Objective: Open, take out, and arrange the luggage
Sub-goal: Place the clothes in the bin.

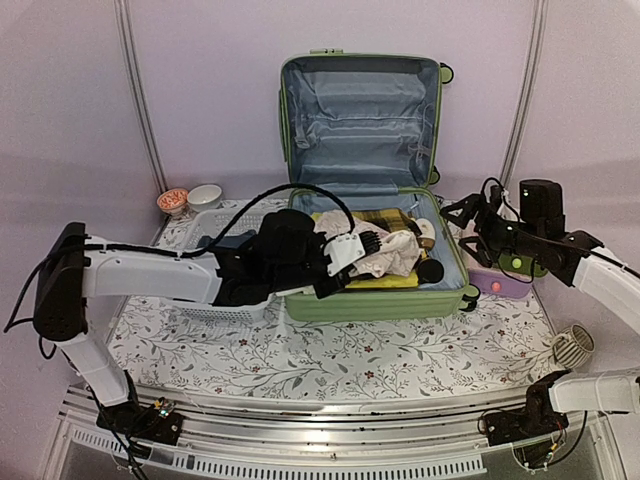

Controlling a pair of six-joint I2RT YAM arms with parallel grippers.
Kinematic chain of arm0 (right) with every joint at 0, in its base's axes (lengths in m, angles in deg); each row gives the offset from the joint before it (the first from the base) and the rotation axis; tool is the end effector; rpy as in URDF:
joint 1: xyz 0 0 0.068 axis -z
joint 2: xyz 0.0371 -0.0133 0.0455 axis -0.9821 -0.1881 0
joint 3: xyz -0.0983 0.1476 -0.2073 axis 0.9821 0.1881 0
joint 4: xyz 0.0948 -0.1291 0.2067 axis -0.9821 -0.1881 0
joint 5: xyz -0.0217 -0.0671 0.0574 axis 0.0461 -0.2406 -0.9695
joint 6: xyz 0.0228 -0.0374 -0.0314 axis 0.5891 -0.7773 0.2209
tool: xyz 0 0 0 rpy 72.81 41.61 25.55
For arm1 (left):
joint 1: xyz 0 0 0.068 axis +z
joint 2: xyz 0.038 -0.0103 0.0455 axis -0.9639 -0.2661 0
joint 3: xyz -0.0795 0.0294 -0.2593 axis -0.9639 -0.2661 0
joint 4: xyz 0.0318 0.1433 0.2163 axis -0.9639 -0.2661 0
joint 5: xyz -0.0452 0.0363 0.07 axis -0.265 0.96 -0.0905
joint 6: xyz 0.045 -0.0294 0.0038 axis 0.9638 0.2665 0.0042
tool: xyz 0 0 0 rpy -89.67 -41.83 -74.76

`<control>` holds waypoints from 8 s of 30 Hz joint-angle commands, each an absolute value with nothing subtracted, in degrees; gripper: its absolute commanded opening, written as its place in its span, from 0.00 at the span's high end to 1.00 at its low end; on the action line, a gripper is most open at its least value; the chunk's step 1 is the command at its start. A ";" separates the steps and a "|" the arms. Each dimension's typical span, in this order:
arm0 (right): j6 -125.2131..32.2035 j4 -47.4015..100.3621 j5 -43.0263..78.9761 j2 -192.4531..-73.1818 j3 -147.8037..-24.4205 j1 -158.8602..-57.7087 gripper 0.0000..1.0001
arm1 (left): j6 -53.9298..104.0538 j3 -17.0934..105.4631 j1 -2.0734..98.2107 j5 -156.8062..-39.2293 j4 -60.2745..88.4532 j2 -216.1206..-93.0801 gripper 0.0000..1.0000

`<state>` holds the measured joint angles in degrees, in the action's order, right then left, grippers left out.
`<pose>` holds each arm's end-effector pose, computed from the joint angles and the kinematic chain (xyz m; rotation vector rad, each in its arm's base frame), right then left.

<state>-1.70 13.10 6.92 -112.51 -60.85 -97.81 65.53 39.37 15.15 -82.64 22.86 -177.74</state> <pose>0.2247 0.0879 0.3142 0.3893 2.1157 1.0818 0.2085 -0.3441 0.2611 1.2832 1.4414 -0.2377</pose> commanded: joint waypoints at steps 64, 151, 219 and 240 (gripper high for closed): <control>-32.31 21.98 -6.80 -116.63 -64.97 -98.87 0.10 | 31.62 64.21 76.07 -132.99 -36.30 -184.90 1.00; -29.47 19.28 -6.06 -117.04 -62.19 -99.91 0.12 | -3.25 39.94 62.68 -160.25 3.14 -157.56 1.00; -30.17 17.82 -6.14 -120.79 -65.08 -100.45 0.12 | 25.96 71.19 68.77 -108.22 -32.29 -189.05 0.09; -30.32 17.56 -5.63 -120.82 -65.93 -100.95 0.12 | 25.55 49.09 68.70 -90.84 -21.15 -151.63 0.03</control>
<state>-29.59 17.62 -6.18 -120.60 -64.41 -100.54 26.69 52.50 69.05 -85.11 -25.84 -156.62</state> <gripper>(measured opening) 0.876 0.981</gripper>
